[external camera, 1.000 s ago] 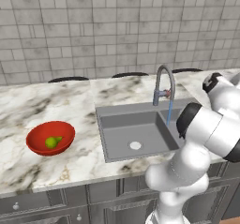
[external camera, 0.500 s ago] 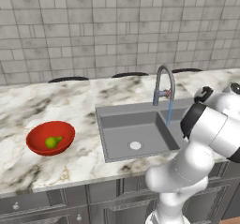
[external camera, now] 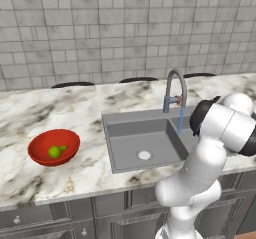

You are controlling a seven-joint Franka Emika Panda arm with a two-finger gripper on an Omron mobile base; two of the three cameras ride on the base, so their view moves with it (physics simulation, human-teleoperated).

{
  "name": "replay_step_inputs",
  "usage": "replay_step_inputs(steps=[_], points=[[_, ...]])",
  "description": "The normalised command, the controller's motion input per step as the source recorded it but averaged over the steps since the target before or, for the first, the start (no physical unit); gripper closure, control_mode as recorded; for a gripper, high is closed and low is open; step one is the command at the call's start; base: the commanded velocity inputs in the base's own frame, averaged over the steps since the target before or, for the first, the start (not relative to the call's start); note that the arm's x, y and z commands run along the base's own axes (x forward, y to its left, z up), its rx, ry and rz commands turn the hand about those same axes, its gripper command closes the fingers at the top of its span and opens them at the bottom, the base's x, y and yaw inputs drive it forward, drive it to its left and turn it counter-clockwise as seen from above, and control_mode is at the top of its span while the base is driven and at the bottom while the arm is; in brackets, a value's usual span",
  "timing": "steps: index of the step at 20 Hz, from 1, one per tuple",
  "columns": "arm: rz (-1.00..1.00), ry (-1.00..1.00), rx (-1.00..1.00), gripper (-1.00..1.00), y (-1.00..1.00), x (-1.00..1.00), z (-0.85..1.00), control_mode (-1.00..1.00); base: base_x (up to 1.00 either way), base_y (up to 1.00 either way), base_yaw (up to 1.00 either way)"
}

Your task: Pick the tangerines from the sink and place them in one bowl. Place the pear in the other bowl. Then turn off the sink faucet.

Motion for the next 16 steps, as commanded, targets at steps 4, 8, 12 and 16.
replay_step_inputs(steps=[4,8,12,16], points=[[0.0,0.07,0.09,-1.0,0.0,0.42,-0.3,-1.0,0.0,0.0,0.0],[0.0,0.13,0.1,-1.0,-0.08,0.33,-0.36,-1.0,0.0,0.0,0.0],[0.0,0.09,0.07,-1.0,-0.24,0.1,-0.37,-1.0,0.0,0.0,0.0],[0.0,0.04,0.06,-1.0,-0.17,0.21,-0.3,-1.0,0.0,0.0,0.0]])
